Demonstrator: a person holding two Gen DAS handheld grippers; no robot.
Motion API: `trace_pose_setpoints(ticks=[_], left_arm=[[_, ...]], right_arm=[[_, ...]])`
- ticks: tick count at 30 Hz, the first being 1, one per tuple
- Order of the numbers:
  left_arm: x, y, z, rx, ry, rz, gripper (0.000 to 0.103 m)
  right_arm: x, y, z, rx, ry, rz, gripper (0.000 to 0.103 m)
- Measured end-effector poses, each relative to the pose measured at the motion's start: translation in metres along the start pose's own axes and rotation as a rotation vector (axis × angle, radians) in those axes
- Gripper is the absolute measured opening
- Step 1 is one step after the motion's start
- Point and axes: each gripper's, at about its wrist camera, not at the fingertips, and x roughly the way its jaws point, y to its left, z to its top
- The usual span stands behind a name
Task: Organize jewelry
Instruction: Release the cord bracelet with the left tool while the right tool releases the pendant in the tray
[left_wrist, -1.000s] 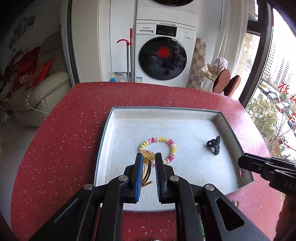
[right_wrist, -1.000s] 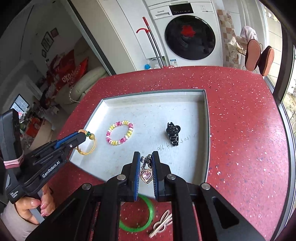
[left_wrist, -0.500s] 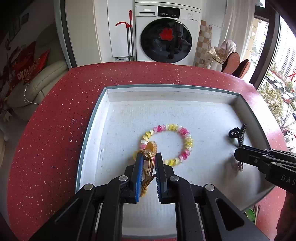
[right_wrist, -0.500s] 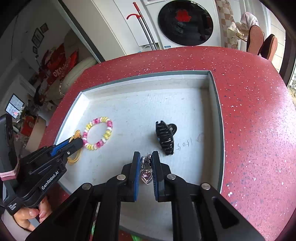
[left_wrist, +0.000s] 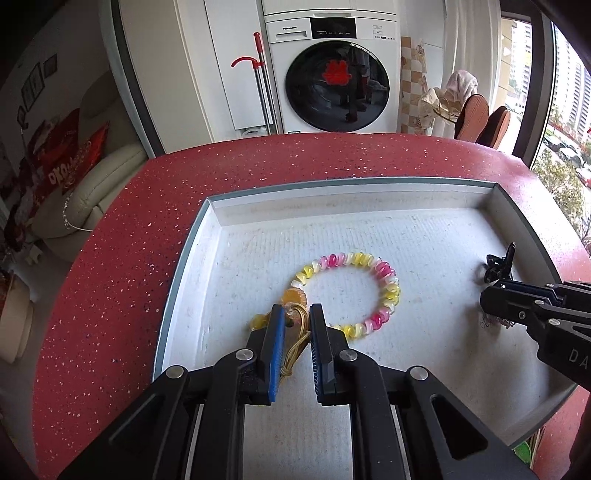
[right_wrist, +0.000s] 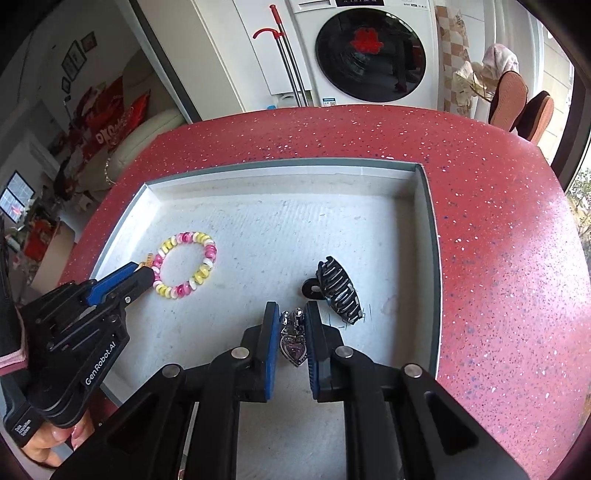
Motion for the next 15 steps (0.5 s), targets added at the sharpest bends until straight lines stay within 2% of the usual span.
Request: trace_pose_setpoints(ticks=[1, 3, 7, 11, 15], left_arm=[[-0.001, 0.001, -0.001, -0.004, 0.001, -0.002, 0.031], [-0.001, 0.001, -0.002, -0.015, 0.005, -0.007, 0.031], [-0.002, 0.004, -0.003, -0.032, 0.011, -0.015, 0.032], [-0.007, 0.005, -0.003, -0.044, 0.008, -0.023, 0.032], [-0.015, 0.005, -0.003, -0.032, -0.009, -0.006, 0.032]], right_arm=[[0.0, -0.001, 0.0, 0.005, 0.002, 0.004, 0.023], [-0.005, -0.003, -0.003, 0.015, -0.003, 0.028, 0.039], [-0.016, -0.003, -0.004, 0.021, -0.021, 0.048, 0.045], [-0.033, -0.002, -0.008, 0.043, -0.05, 0.076, 0.055], [-0.046, -0.002, -0.016, 0.066, -0.053, 0.093, 0.057]])
